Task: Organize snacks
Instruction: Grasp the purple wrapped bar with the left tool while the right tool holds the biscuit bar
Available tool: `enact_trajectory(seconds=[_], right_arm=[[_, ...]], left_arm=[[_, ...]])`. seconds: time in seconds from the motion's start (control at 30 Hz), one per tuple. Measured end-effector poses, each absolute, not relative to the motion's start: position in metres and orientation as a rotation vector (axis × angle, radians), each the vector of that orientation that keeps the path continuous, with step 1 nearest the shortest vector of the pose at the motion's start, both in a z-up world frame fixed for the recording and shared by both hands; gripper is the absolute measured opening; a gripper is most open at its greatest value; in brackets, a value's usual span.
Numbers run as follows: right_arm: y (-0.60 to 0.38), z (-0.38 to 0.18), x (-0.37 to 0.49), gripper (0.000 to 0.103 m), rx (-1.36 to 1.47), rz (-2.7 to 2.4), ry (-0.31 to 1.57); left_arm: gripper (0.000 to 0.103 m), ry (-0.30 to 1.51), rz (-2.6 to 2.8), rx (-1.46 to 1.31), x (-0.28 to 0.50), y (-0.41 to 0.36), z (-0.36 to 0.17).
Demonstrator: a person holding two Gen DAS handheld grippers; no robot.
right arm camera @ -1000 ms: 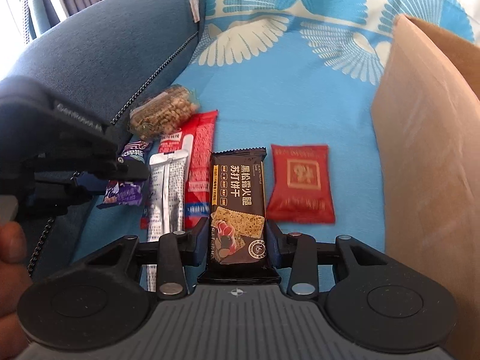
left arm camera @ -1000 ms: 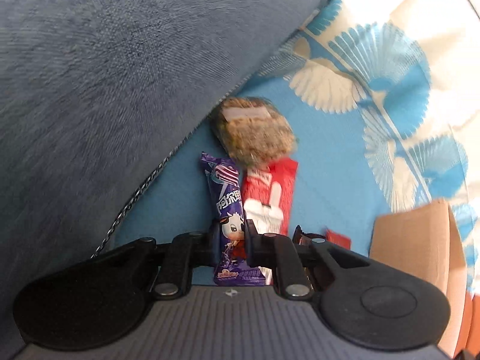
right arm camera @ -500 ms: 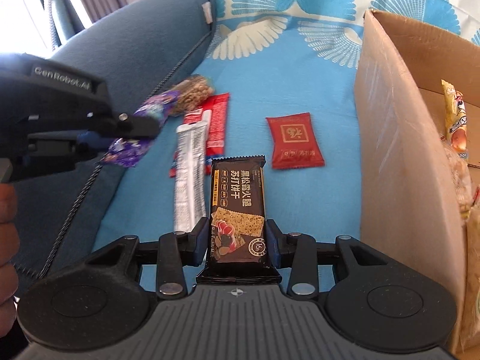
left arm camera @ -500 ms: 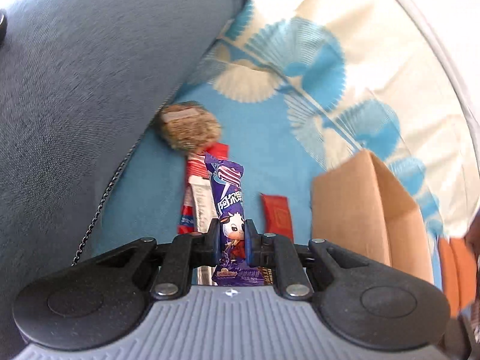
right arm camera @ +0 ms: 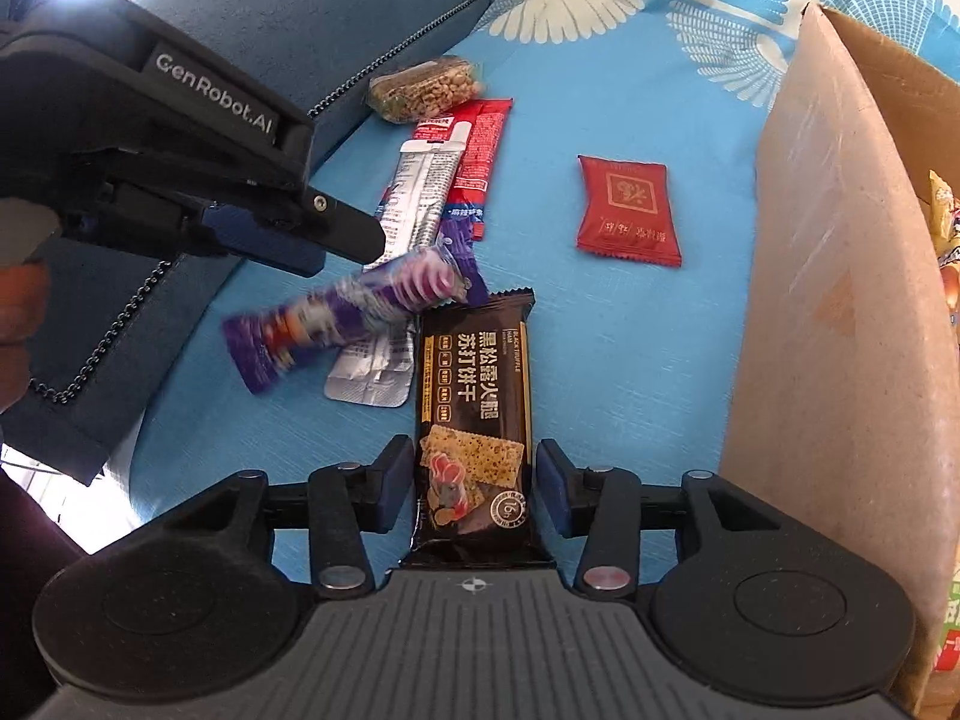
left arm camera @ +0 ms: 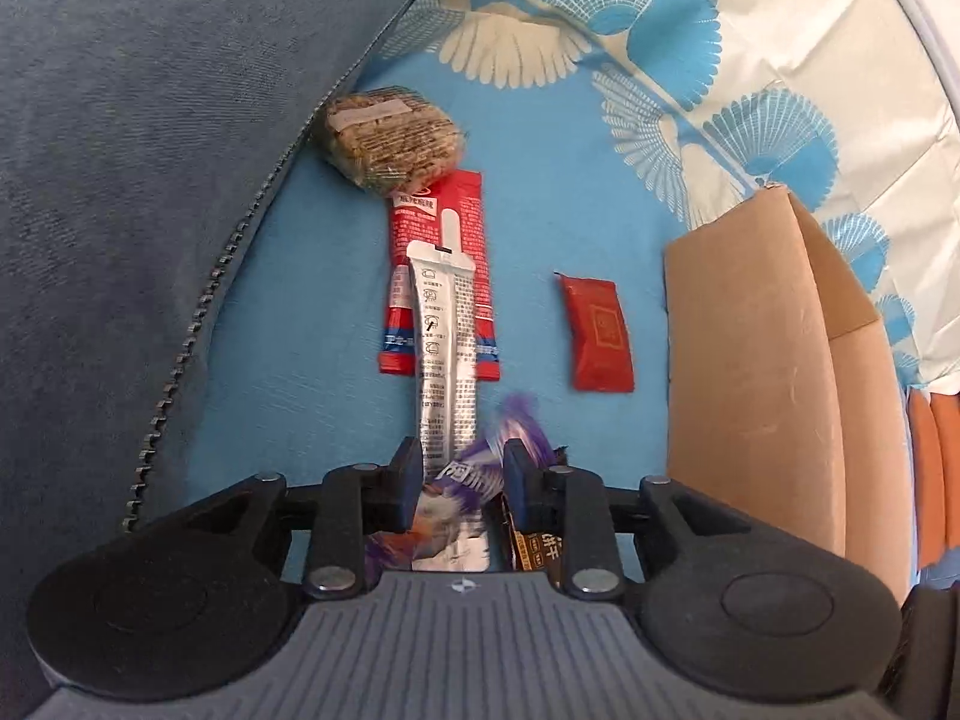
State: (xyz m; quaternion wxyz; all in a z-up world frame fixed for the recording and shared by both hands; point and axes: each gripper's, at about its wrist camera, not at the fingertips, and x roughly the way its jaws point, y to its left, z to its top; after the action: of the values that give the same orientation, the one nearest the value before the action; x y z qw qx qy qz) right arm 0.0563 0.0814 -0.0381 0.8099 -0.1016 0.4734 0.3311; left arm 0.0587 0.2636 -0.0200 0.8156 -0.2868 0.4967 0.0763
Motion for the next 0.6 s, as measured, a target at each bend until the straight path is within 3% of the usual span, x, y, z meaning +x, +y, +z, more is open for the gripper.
enact_trajectory(seconds=[0.17,0.6], right_arm=[[0.087,-0.043,0.060,0.052,-0.216,0.692,1.012],[0.089,-0.046,0.063,0.056,-0.214,0.674,1.001]], left_arm=[[0.040,1.094,0.145,-0.512,0.070,0.248,-0.021],[0.039,1.101,0.111,-0.462,0.076,0.237,-0.026]])
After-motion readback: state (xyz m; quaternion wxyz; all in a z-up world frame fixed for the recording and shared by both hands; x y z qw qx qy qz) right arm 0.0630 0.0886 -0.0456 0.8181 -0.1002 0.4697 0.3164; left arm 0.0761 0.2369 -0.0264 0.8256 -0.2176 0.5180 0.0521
